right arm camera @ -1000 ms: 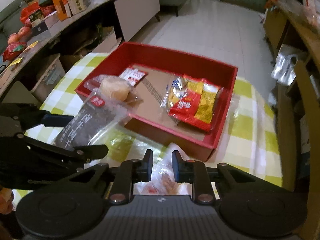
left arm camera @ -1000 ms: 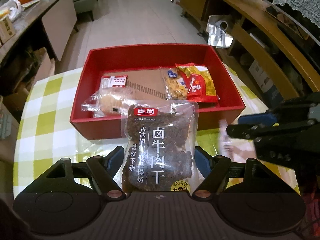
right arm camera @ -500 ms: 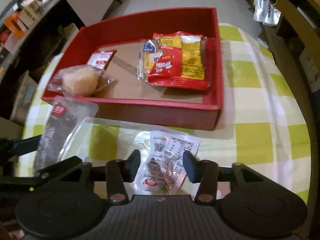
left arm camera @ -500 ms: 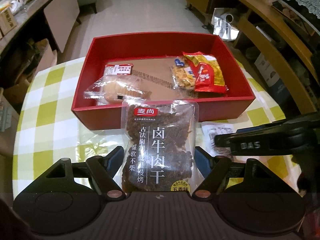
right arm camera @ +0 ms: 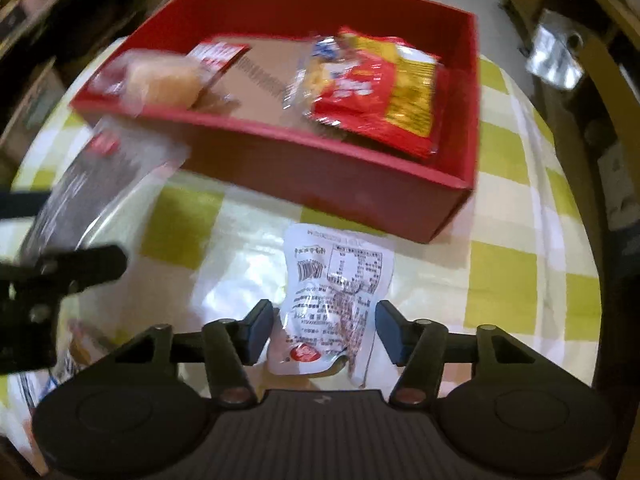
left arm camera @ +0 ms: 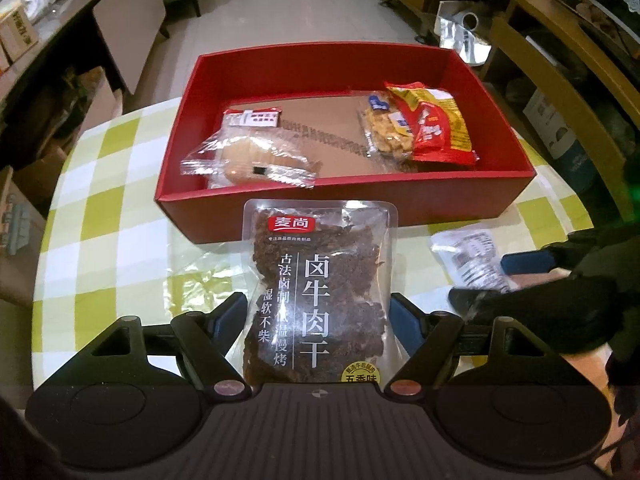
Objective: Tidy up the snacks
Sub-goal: 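Lift the white packet with the right gripper while the left carries the jerky toward the tray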
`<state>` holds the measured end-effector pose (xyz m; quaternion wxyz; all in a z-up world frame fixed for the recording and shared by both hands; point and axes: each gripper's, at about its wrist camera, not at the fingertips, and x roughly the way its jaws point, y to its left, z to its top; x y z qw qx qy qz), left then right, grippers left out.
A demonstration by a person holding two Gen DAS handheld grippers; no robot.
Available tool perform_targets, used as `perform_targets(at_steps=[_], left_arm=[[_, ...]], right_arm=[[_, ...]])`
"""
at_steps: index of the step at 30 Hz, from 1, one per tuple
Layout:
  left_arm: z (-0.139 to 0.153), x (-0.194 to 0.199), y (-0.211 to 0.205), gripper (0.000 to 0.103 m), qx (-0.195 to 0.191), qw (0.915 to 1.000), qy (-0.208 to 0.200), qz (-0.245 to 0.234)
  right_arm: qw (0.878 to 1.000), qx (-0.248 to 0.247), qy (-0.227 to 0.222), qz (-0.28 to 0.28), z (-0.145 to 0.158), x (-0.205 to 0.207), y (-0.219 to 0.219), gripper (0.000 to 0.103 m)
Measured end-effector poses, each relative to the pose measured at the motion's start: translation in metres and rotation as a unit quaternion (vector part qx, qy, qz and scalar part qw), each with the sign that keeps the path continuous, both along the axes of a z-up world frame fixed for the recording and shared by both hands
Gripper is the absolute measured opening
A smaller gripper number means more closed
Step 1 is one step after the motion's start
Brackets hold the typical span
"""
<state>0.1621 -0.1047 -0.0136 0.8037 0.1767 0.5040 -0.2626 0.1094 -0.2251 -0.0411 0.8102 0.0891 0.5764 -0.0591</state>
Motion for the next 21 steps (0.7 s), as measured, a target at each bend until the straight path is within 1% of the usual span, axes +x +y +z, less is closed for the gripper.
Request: perform_targets(at_steps=[1, 3, 5, 10, 16, 21], left_arm=[[0.0, -0.001, -0.001, 0.081, 0.001, 1.0, -0.002, -0.002], [0.001, -0.003, -0.004, 0.081, 0.003, 1.0, -0.007, -0.006], [0.002, -0.004, -0.004, 0.081, 0.003, 0.9999, -0.011, -0.008], [0.003, -0.004, -0.005, 0.082, 0.002, 0.9999, -0.012, -0.004], [0.005, -0.006, -0.008, 0.082, -0.003, 0.9999, -0.011, -0.011], [0.014, -0.008, -0.007, 0.082, -0.013, 0.9997, -0.018, -0.013]], right_arm=[[1.0, 0.008, -0.002, 0.002, 0.003, -0.002, -0.002, 0.059], [1.0, 0.025, -0.009, -0.002, 0.009, -0.005, -0.009, 0.051], [1.0, 0.023, -0.015, -0.004, 0.015, -0.01, -0.013, 0.05], [1.0, 0.024, -0.01, 0.0, 0.013, -0.013, -0.013, 0.05], [0.998, 0.027, -0.05, -0.011, 0.04, -0.018, -0.02, 0.05], [0.996, 0.027, -0.08, -0.009, 0.061, -0.02, -0.016, 0.049]])
